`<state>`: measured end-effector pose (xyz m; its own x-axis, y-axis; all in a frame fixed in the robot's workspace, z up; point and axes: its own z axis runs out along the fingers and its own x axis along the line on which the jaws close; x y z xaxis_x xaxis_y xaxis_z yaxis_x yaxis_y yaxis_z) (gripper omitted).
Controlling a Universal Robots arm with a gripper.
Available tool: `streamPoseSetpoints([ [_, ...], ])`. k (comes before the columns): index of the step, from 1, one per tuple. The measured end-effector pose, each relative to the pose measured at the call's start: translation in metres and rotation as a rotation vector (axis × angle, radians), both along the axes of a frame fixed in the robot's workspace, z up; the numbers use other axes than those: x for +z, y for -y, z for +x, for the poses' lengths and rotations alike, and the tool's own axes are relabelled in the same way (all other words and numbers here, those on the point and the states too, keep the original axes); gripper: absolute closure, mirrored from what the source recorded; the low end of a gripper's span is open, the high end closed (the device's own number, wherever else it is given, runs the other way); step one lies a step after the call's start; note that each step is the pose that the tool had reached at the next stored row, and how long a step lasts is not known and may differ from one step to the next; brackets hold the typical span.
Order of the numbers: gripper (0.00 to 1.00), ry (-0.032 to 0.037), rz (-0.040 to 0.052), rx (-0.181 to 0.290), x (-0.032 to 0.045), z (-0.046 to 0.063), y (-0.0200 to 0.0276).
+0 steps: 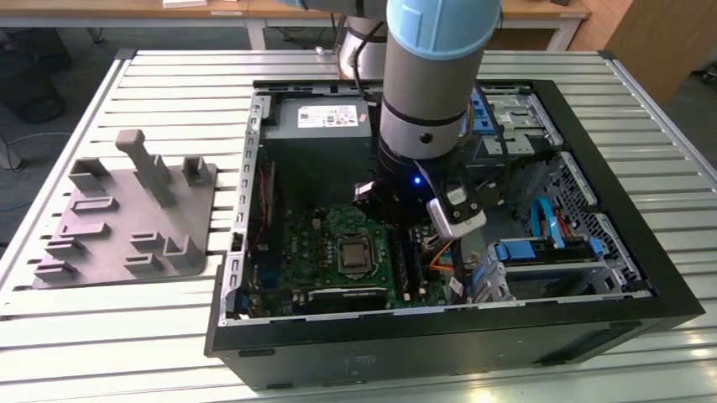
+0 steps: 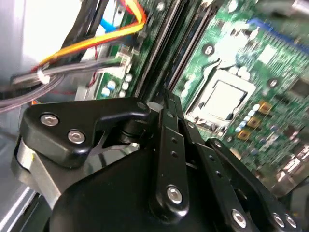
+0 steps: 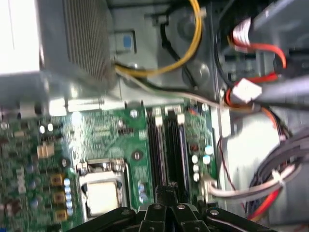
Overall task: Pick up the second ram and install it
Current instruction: 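Press down the second ram until it locks into place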
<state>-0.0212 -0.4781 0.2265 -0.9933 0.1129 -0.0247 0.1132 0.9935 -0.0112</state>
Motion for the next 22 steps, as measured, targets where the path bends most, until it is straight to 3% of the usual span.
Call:
streamPoseSetpoints([
  [5,0.90,-0.0001,-0.0078,0.000,-0.0009,0.000,0.0181],
  [7,0.90,-0.0004,-0.0124,0.000,-0.0016,0.000,0.0228],
  [14,0.90,-0.0041,-0.0356,0.000,-0.0053,0.000,0.0274],
  [22,0.90,-0.0064,-0.0515,0.000,-0.0096,0.000,0.0316],
])
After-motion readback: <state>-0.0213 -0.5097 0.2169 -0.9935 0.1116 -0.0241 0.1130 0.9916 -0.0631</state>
